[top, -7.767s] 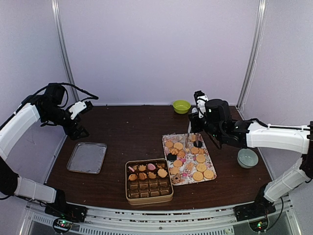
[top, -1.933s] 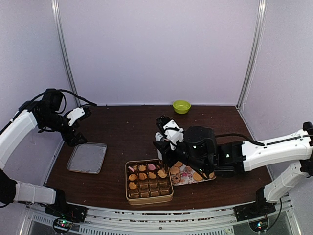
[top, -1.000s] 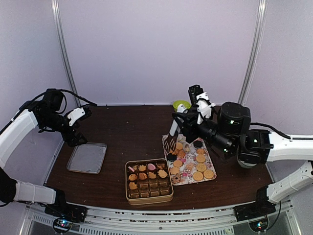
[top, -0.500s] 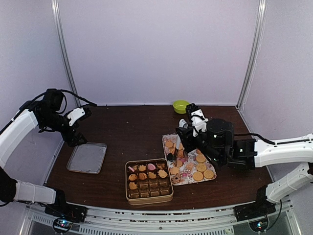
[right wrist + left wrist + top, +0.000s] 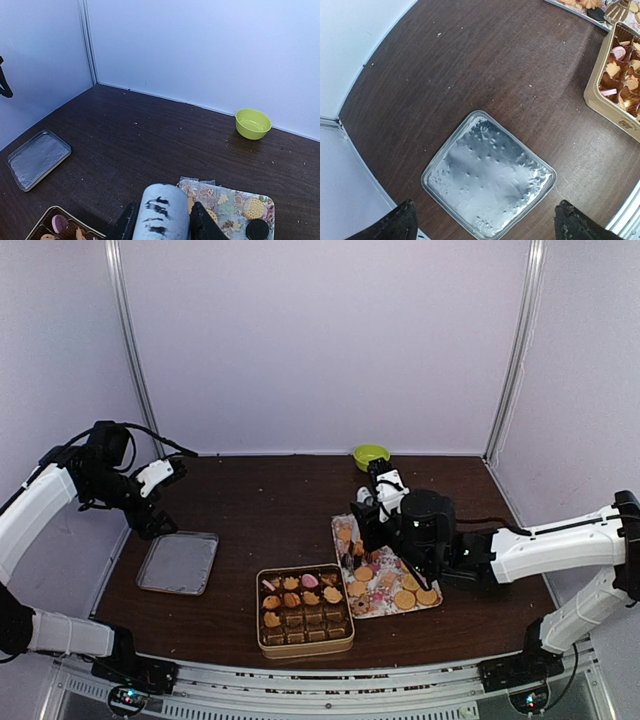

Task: Pack the cookies
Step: Pick up the fake cookies from the plate.

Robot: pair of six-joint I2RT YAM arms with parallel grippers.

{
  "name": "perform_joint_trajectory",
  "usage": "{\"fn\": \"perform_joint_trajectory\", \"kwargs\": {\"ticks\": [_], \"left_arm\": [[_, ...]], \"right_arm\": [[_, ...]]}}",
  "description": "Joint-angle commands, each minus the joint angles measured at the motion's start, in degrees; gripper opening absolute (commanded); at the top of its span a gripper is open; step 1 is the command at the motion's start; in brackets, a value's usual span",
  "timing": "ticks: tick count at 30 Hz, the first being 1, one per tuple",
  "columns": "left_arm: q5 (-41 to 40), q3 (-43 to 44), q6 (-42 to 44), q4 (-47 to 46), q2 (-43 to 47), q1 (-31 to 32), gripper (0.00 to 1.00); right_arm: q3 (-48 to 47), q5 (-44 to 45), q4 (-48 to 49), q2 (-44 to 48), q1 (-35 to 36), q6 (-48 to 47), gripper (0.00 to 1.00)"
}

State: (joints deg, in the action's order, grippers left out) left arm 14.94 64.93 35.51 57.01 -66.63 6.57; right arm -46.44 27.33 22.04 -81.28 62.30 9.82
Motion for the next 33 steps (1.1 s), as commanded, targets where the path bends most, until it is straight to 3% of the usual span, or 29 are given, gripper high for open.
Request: {"fn": "perform_joint_trajectory", "kwargs": {"ticks": [1,23,33], "left_arm": [[-0.35,0.37,0.04,-1.88,0.93,-0.26,0.98],[0.59,0.68,0.03,-1.83,0.62,-0.25,0.97],[0.46,0.99,0.16,-1.82,0.87,-0.28,0.97]], "right_arm": [[1.63,2.57,2.20,0.51,-0.18,0.22,0.32],[5.11,7.21,-6.17,4.71,0.54,2.14,0.33],[4.48,5.84,-5.63,2.99,0.56,3.43,0.33]]}}
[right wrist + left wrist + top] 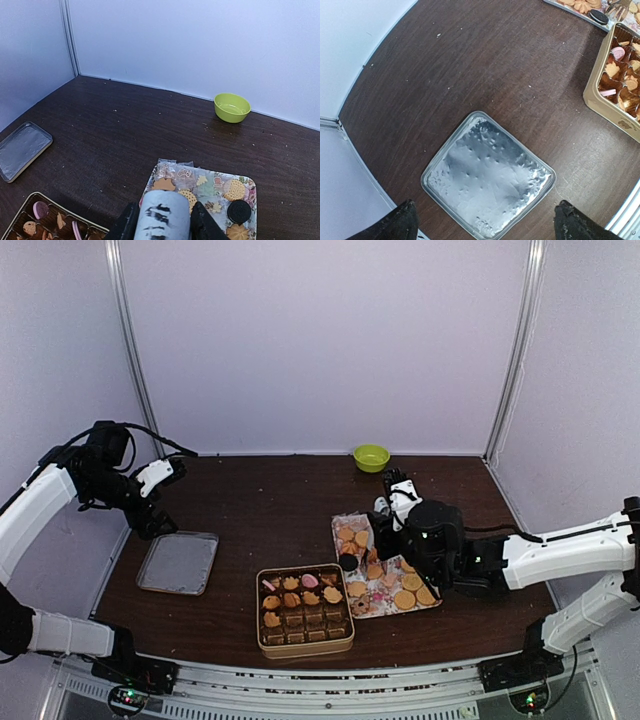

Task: Pack the cookies
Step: Pick up the fake cookies from the plate, then place the fake cookies in the empty pocket of the box.

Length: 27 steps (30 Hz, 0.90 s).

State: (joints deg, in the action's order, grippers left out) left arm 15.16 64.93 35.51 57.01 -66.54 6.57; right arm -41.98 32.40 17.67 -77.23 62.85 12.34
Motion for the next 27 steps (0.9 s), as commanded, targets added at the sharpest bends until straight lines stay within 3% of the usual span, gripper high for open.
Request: {"fn": "perform_joint_trajectory", "kwargs": {"ticks": [1,6,14,21,27], "left_arm": [[0.15,0.93,0.26,-1.82,0.83,-0.24,0.97],[0.23,0.90,0.32,-1.82,0.85,-0.26,0.97],[-0.04,0.96,0.25,-1.83,0.65,-0.32,0.97],[-0.37,0.48,0.18,-1.82,0.63,-0.27,0.97],[-0.21,0.14,0.18,-1.82,0.69,-0.25,0.97]], "right_arm": [[-0.05,0.59,-1.03,-1.37,0.07,1.01,0.33],[-0.25,0.24,-0.02,-1.60,0.04,0.73,0.24],[-3.95,0.66,-3.97,4.57,1.71,-4.62,0.21],[-10.85,0.21,-8.42,6.09,10.52,-7.85,0.21],[-17.60,-5.06,-7.74,-0.54,18.14,-7.22,0.22]]}}
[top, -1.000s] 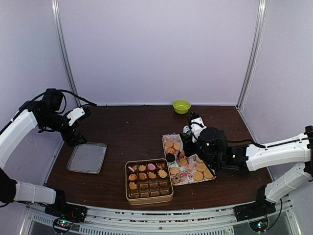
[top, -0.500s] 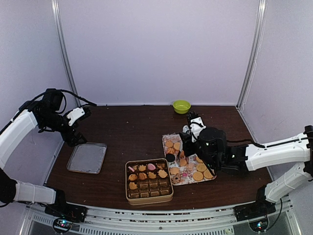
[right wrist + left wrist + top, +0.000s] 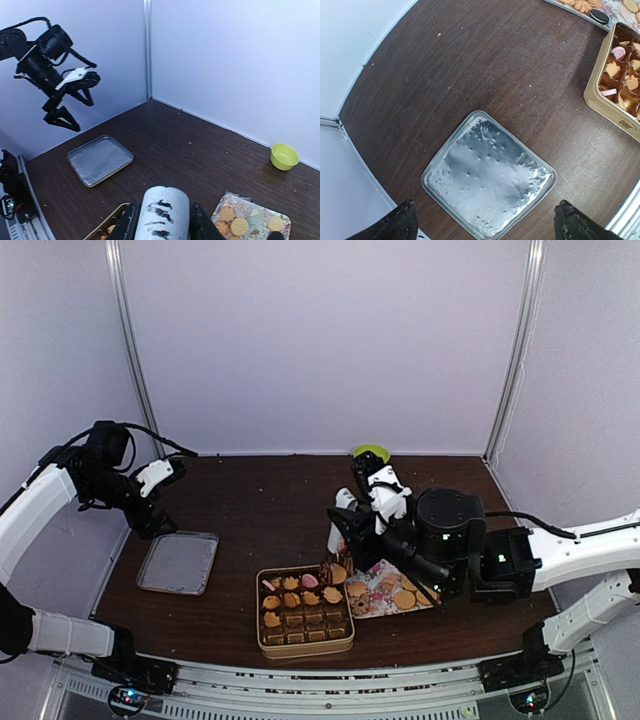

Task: Pack the cookies
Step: Place the fake cookies in the empty pocket of the box.

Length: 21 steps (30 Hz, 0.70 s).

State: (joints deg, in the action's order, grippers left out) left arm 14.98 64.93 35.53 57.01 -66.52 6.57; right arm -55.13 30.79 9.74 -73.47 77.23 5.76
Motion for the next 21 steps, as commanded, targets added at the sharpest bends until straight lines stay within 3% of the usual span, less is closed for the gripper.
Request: {"fn": "perform_joint_trajectory", "kwargs": {"ticks": [1,10,21], "left_arm": [[0.01,0.08,0.16,-1.82,0.69,-0.25,0.97],[-0.22,-0.56,0.42,-1.82,1.67,-0.25,0.97],[0.03,-0.83,0.51,-1.82,1.59,-0.30,0.97]], "right_arm": [[-5.76,-4.10,0.46,-6.32,4.72,-0.99,0.22],[-12.99,-10.02,0.55,-16.63,7.57,-1.99,0.23],[-12.71,-8.38,0.72,-18.01,7.35,-2.60,0.29]]}}
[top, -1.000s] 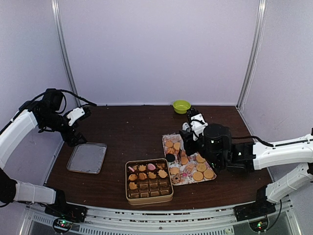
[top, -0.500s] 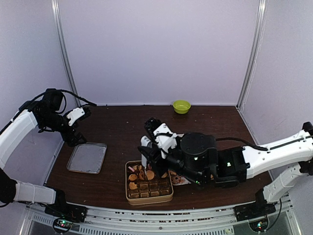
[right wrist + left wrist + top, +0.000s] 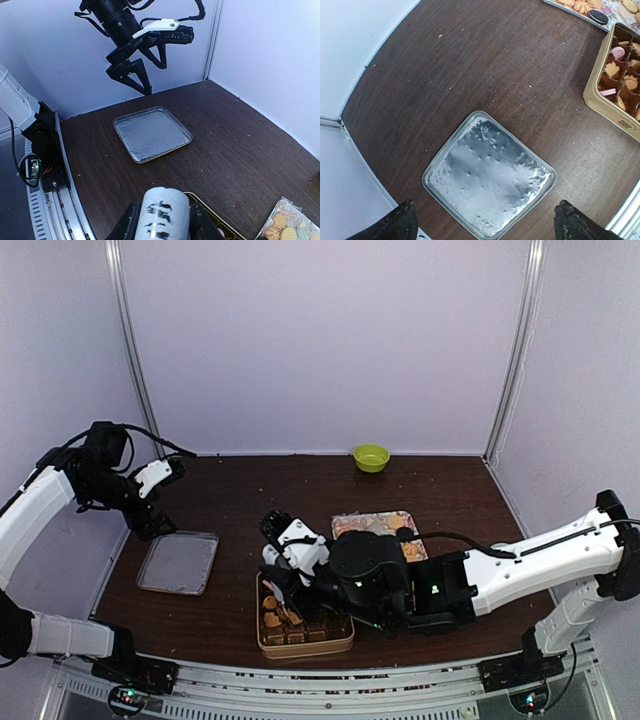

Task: Pack the cookies
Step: Place the fake cookies in the empty pocket of the box.

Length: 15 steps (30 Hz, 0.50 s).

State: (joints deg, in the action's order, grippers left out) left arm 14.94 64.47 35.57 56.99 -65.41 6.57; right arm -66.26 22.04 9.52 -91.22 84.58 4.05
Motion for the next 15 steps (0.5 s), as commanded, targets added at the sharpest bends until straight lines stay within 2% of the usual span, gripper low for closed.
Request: {"fn": "perform_joint_trajectory", "kwargs": {"ticks": [1,8,15], "left_arm": [[0.09,-0.35,0.49,-1.80,0.53,-0.27,0.97],[0.35,-0.37,0.51,-1.80,0.59,-0.29,0.97],[0.75,-0.17,0.42,-1.80,0.68,-0.24,0.97]], "right_arm": [[-1.63,0.08,0.98,-0.32,-0.01,-0.89,0.29],[-1.20,-1.42,1.00,0.57,-0.25,-0.25,0.41],[0.96,-2.65,3.01,3.40,-1.70,2.07,0.39]]}}
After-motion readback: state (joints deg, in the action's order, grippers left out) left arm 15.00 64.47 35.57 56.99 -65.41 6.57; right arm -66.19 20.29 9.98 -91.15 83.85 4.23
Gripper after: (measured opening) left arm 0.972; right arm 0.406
